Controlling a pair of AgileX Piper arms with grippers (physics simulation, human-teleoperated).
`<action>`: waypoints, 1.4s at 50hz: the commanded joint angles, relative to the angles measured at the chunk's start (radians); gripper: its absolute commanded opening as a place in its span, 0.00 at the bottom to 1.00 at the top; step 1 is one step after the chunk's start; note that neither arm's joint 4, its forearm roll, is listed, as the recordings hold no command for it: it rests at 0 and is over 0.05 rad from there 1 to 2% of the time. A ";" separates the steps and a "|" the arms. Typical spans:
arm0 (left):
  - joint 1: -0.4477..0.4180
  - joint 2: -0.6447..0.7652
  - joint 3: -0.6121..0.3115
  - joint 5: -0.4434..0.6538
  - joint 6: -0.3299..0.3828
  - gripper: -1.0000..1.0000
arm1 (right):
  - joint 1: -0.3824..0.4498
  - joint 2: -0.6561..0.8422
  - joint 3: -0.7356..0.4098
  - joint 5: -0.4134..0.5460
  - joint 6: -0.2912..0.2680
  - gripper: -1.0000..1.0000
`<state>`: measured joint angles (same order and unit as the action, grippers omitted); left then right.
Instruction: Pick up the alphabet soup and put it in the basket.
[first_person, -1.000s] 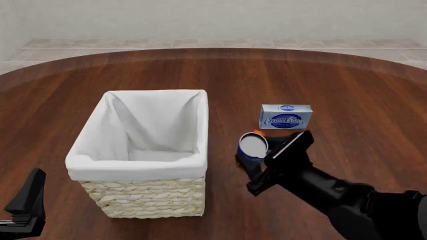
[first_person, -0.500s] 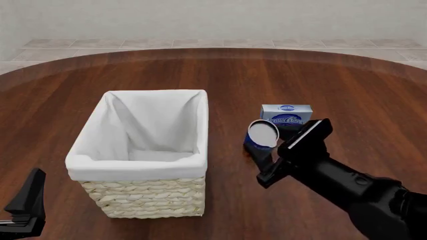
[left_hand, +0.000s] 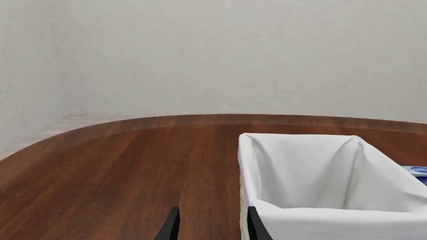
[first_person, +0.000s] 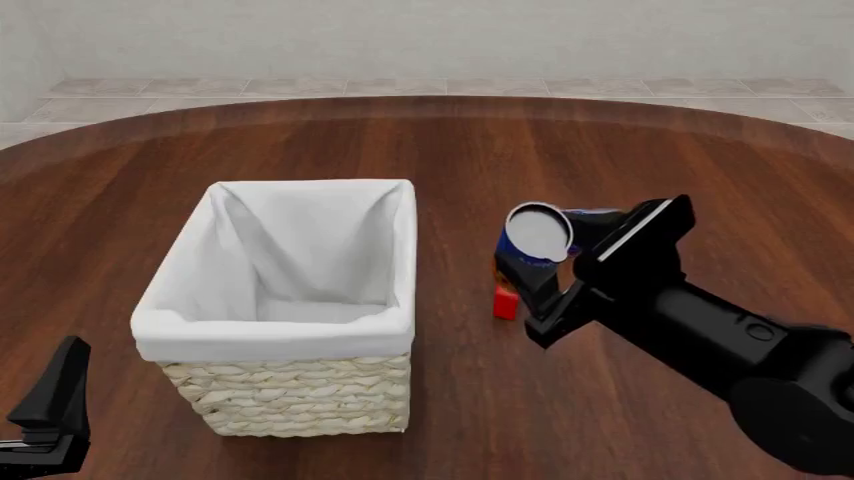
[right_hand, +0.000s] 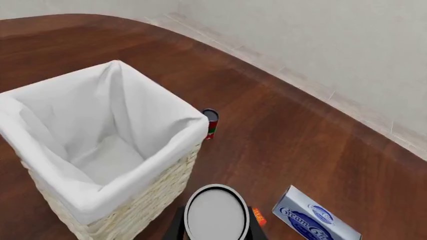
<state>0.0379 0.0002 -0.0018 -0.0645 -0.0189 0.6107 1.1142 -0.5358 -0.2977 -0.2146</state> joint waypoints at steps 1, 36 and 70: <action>0.001 0.000 0.000 0.000 0.000 1.00 | 0.006 -0.034 -0.076 0.079 0.011 0.00; 0.006 0.000 0.000 -0.006 -0.005 1.00 | 0.042 0.074 -0.366 0.270 -0.020 0.00; 0.009 0.000 0.000 -0.008 -0.001 1.00 | 0.117 0.273 -0.578 0.304 0.037 0.00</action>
<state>0.0461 0.0002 -0.0016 -0.0721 -0.0214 0.7094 1.3424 -1.0552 0.0058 -0.2152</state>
